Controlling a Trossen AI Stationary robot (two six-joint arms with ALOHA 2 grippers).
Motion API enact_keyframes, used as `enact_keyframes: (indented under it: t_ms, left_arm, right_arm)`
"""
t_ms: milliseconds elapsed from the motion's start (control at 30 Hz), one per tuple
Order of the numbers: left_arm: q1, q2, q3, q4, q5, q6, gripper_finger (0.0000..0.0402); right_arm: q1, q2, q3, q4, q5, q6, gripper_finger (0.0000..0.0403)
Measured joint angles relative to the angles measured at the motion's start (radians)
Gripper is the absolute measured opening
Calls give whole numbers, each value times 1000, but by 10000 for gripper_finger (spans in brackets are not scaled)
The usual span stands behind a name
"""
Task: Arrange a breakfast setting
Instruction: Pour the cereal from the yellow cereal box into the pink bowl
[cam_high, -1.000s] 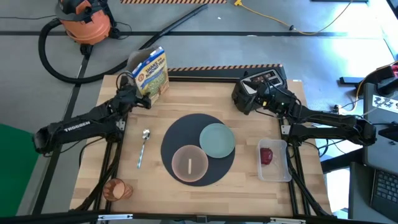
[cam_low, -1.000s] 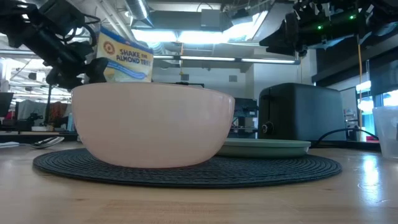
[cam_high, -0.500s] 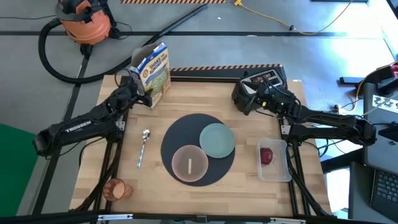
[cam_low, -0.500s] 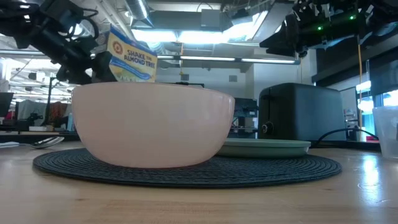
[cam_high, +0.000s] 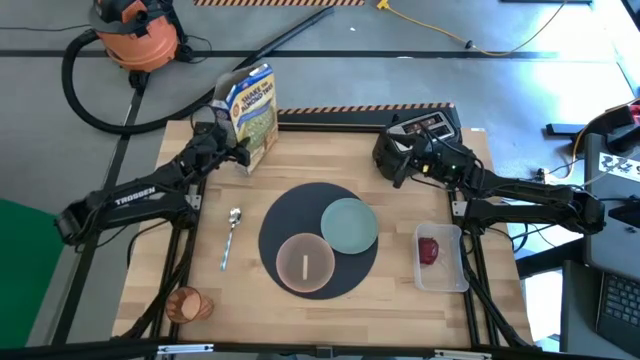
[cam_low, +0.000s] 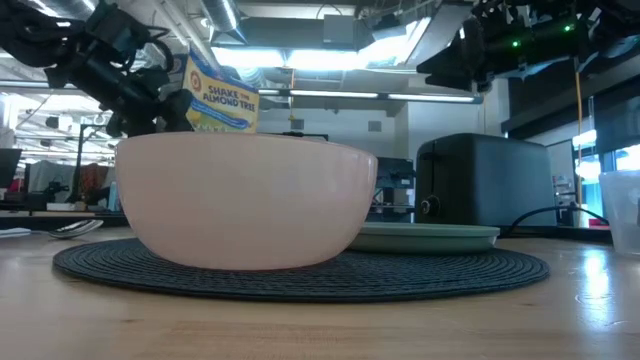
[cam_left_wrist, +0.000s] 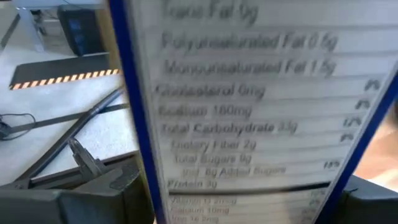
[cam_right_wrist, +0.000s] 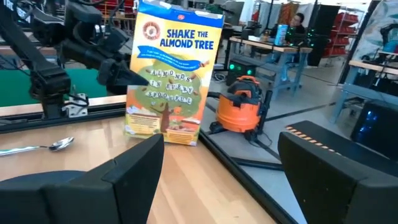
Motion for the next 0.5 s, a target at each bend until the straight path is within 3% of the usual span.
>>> enact_keyframes:
  t_ms: [133,267,500]
  left_arm:
    - [-11,-8,-5,17,35,7,248]
    - [-41,-32,-7,43,94,65,236]
    - [-151,-84,-7,84,405,211,233]
  right_arm:
    - [0,0,0,0,-38,2,303]
    - [0,1,0,41,-142,2,303]
    - [25,101,70,92,-189,0,303]
